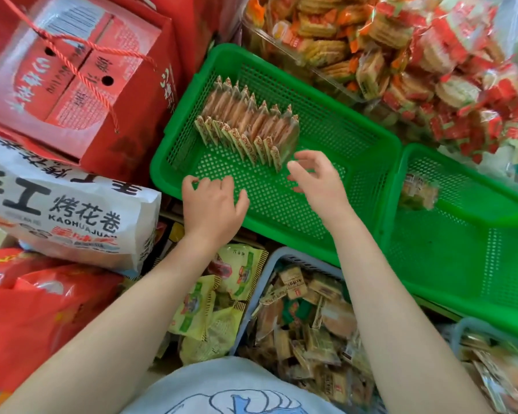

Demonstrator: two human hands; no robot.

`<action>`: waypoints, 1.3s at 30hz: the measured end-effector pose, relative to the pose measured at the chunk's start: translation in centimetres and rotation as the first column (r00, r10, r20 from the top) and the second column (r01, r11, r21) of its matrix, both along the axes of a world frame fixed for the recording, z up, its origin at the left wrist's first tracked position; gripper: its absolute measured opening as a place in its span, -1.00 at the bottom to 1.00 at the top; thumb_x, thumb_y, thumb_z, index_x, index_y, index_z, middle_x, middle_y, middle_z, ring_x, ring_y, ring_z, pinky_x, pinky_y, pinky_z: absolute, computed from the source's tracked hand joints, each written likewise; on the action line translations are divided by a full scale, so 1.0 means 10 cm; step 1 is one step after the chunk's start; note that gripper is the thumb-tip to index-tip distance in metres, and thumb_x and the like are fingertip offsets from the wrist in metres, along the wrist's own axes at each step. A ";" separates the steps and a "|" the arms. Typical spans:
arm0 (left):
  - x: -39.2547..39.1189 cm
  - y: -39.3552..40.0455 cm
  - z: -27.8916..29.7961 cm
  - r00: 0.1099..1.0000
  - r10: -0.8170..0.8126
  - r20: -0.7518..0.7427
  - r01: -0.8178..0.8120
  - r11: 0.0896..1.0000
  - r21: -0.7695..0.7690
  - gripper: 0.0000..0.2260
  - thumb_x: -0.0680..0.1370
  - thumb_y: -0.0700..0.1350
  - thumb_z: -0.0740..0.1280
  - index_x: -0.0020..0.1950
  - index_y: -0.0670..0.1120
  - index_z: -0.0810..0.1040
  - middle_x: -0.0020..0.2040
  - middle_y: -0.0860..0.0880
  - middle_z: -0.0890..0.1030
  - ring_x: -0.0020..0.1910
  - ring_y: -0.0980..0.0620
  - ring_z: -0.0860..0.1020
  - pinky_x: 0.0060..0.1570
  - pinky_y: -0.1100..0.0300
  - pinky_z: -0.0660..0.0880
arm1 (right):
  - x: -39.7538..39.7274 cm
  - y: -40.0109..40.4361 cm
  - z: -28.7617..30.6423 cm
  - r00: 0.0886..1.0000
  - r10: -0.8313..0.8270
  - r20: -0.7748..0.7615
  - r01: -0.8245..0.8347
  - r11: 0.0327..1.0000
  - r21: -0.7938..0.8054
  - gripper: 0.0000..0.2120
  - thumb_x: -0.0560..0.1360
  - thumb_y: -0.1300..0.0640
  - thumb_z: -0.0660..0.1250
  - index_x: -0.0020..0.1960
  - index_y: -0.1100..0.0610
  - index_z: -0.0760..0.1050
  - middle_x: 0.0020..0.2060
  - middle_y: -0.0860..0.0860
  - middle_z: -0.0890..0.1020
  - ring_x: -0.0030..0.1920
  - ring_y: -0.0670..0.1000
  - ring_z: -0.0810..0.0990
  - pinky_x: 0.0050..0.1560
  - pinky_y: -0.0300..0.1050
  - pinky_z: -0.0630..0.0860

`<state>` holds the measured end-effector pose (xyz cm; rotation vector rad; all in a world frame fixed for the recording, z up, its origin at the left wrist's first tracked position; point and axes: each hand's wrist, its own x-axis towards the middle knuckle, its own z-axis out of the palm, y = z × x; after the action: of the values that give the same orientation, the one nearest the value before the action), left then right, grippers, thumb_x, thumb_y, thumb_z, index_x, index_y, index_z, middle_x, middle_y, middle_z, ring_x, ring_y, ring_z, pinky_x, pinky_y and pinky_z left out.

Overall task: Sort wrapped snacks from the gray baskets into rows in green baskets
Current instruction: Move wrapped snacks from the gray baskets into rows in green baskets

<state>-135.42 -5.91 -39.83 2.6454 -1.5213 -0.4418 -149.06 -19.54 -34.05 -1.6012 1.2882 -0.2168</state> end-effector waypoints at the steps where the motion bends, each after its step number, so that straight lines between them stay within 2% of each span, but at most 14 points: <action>1: 0.00 0.00 0.02 1.000 0.000 -0.016 0.000 1.000 0.005 -0.50 0.64 0.15 -0.03 0.17 -0.12 0.57 -0.10 -0.05 0.66 -0.07 -0.10 0.58 0.23 -0.08 0.18 | -0.18 0.15 0.14 0.997 -0.017 0.073 0.018 1.000 -0.015 -0.85 0.62 0.07 0.32 0.16 0.07 0.50 0.03 0.02 0.63 0.00 0.00 0.66 0.09 0.01 0.62; 4: -0.04 0.05 0.09 0.997 -0.033 -0.071 0.025 0.993 -0.112 -0.55 0.65 0.13 0.05 0.23 -0.14 0.58 0.06 -0.08 0.65 0.08 -0.12 0.56 0.28 -0.08 0.24 | -0.73 0.63 0.52 0.993 -0.020 0.115 0.026 0.999 -0.046 -0.93 0.63 0.17 0.29 0.03 0.08 0.55 -0.08 0.10 0.66 -0.12 0.02 0.68 -0.04 -0.18 0.61; 7: -0.37 0.22 0.25 0.977 -0.184 -0.104 0.132 0.914 -0.383 -0.60 0.63 0.07 0.12 0.16 -0.17 0.62 0.09 -0.11 0.63 0.10 -0.15 0.54 0.19 -0.05 0.32 | -1.24 0.99 0.50 0.998 -0.051 0.022 0.052 0.998 -0.020 -0.91 0.62 0.15 0.31 -0.03 0.03 0.58 -0.16 0.03 0.67 -0.12 0.01 0.67 -0.04 -0.15 0.61; 9: -0.70 0.39 0.32 0.935 -0.296 -0.195 0.191 0.884 -0.427 -0.61 0.63 0.05 0.11 0.11 -0.16 0.63 0.05 -0.10 0.63 0.07 -0.13 0.55 0.10 -0.02 0.39 | -1.57 1.14 0.30 0.993 -0.064 -0.096 0.062 0.998 -0.019 -0.91 0.61 0.09 0.32 -0.05 -0.02 0.57 -0.18 -0.05 0.66 -0.12 -0.06 0.64 -0.07 -0.20 0.58; 11: -1.02 0.58 0.29 0.887 -0.357 -0.292 0.256 0.908 -0.332 -0.57 0.64 0.08 0.05 0.09 -0.15 0.62 0.00 -0.08 0.62 -0.01 -0.11 0.56 -0.01 -0.01 0.46 | -1.90 1.27 0.06 0.968 -0.054 -0.246 0.056 0.998 0.002 -0.90 0.62 0.03 0.30 -0.02 -0.01 0.56 -0.16 -0.11 0.63 -0.12 -0.11 0.59 -0.15 -0.33 0.48; 13: -1.27 0.76 0.16 0.867 -0.365 -0.338 0.319 0.929 -0.185 -0.56 0.65 0.10 0.05 0.11 -0.15 0.61 0.01 -0.08 0.60 -0.02 -0.11 0.55 -0.07 0.01 0.48 | -2.20 1.40 -0.18 0.922 -0.080 -0.379 0.096 0.995 0.023 -0.85 0.63 0.01 0.27 0.05 0.07 0.55 -0.10 -0.06 0.61 -0.06 -0.04 0.57 -0.15 -0.25 0.45; 18: -1.64 1.22 -0.11 0.884 -0.363 -0.295 0.420 0.894 0.157 -0.42 0.64 0.21 -0.07 0.30 -0.14 0.53 0.24 -0.17 0.55 0.22 -0.19 0.49 0.18 -0.07 0.40 | -2.73 1.71 -0.73 0.813 -0.043 -0.580 0.105 0.992 0.073 -0.66 0.62 -0.07 0.27 0.22 0.17 0.51 0.10 0.08 0.57 0.13 0.13 0.57 0.00 -0.02 0.52; 22: -1.68 1.40 -0.21 0.876 -0.438 -0.201 0.477 0.848 0.233 -0.37 0.60 0.24 -0.14 0.23 -0.12 0.55 0.28 -0.18 0.55 0.23 -0.19 0.52 0.27 -0.15 0.37 | -2.67 1.83 -0.89 0.840 0.147 -0.523 0.002 0.962 0.274 -0.22 0.48 -0.35 0.33 0.54 0.07 0.30 0.55 0.13 0.26 0.48 0.18 0.33 0.35 0.06 0.45; 26: -1.68 1.41 -0.25 0.873 -0.444 -0.201 0.482 0.846 0.229 -0.45 0.64 0.20 -0.06 0.25 -0.14 0.54 0.36 -0.21 0.51 0.31 -0.21 0.48 0.35 -0.18 0.31 | -2.52 1.94 -0.91 0.794 0.382 -0.472 -0.210 0.902 0.376 -0.15 0.39 -0.27 0.49 0.56 -0.13 0.20 0.58 0.18 0.01 0.48 0.28 0.30 0.36 0.10 0.45; 30: -1.72 1.37 -0.20 0.889 -0.396 -0.231 0.445 0.866 0.230 -0.57 0.68 0.11 0.10 0.42 -0.12 0.43 0.50 -0.18 0.36 0.46 -0.17 0.33 0.47 -0.13 0.14 | -2.56 2.00 -0.88 0.905 0.092 -0.414 -0.010 0.981 0.196 -0.46 0.52 -0.03 0.44 0.46 0.03 0.42 0.44 0.15 0.30 0.36 0.20 0.44 0.20 -0.10 0.42; 32: -1.75 1.40 -0.14 0.895 -0.373 -0.246 0.415 0.897 0.150 -0.62 0.67 0.06 0.17 0.40 -0.11 0.46 0.46 -0.17 0.40 0.43 -0.17 0.34 0.42 -0.10 0.21 | -2.60 1.99 -0.79 0.933 -0.069 -0.352 0.118 0.986 0.120 -0.51 0.54 -0.03 0.43 0.40 0.11 0.48 0.32 0.05 0.46 0.29 0.09 0.49 0.24 -0.10 0.45; 35: -1.82 1.43 -0.02 0.883 -0.267 -0.386 0.264 0.963 -0.062 -0.74 0.63 0.02 0.28 0.26 -0.07 0.55 0.29 -0.05 0.50 0.30 -0.06 0.42 0.21 0.04 0.39 | -2.61 1.94 -0.53 0.959 -0.238 -0.153 0.265 0.944 0.198 -0.76 0.56 -0.02 0.41 0.19 0.02 0.53 0.05 -0.18 0.58 0.05 -0.13 0.57 -0.02 -0.28 0.48; 37: -1.88 1.40 0.07 0.752 -0.070 -0.656 0.091 0.996 -0.003 -0.71 0.60 0.08 0.34 0.29 0.01 0.53 0.19 0.10 0.54 0.18 0.10 0.50 0.09 0.16 0.47 | -2.60 1.93 -0.39 0.977 -0.212 -0.034 0.212 0.927 0.308 -0.85 0.56 -0.02 0.40 0.12 -0.05 0.55 0.00 -0.20 0.63 0.01 -0.15 0.61 -0.14 -0.32 0.47; 39: -1.95 1.37 0.13 0.410 0.193 -0.891 -0.055 0.981 0.187 -0.64 0.56 0.10 0.40 0.33 0.06 0.49 0.16 0.10 0.60 0.11 0.12 0.60 0.04 0.15 0.59 | -2.53 1.95 -0.29 0.989 -0.143 0.034 0.118 0.909 0.399 -0.86 0.57 -0.05 0.38 0.12 -0.09 0.57 0.00 -0.17 0.67 -0.02 -0.17 0.64 -0.14 -0.33 0.53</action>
<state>-154.88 7.76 -38.56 1.8542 -0.8865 -1.6667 -174.35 -0.06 -36.92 -1.1557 1.2968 -0.0786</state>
